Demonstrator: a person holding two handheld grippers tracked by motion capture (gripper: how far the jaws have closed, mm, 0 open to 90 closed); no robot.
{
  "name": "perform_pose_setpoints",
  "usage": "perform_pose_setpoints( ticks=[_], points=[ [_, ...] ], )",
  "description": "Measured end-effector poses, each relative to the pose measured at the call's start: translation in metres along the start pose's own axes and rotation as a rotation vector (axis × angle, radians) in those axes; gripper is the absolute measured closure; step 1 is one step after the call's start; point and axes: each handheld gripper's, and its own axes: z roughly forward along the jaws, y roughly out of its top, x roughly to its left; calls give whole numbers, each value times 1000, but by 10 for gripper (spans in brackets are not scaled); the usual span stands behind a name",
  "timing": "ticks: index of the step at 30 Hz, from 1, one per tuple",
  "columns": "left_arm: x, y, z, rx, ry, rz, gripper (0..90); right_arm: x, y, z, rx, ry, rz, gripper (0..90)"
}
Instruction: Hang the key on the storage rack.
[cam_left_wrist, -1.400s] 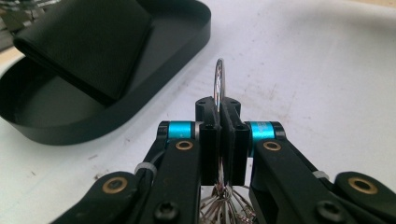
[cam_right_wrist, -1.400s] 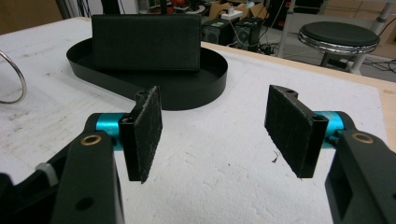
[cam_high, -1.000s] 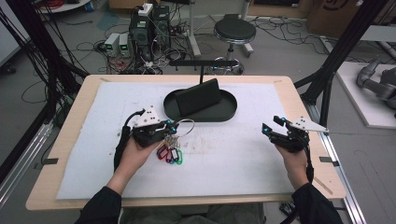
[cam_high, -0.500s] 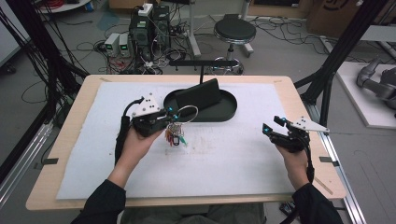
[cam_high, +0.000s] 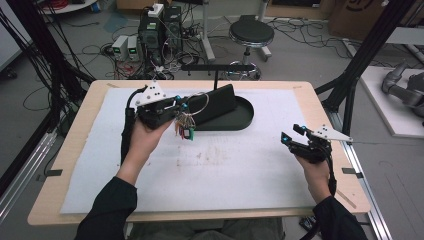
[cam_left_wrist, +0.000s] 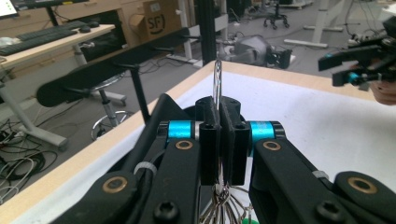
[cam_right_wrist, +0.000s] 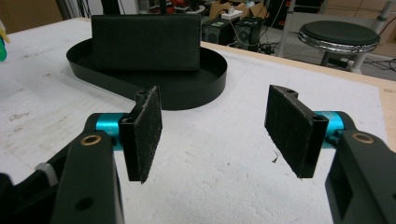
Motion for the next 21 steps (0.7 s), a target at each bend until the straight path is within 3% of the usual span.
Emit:
perform_pose_setpoints(
  ticks=[11,21],
  points=[
    [18,3,10,-23,68,-29,864,-1,0,1,-4,2,-3,372],
    [32,4,26,-4,109,-51,864,-1,0,1,-6,4,0,372]
  ],
)
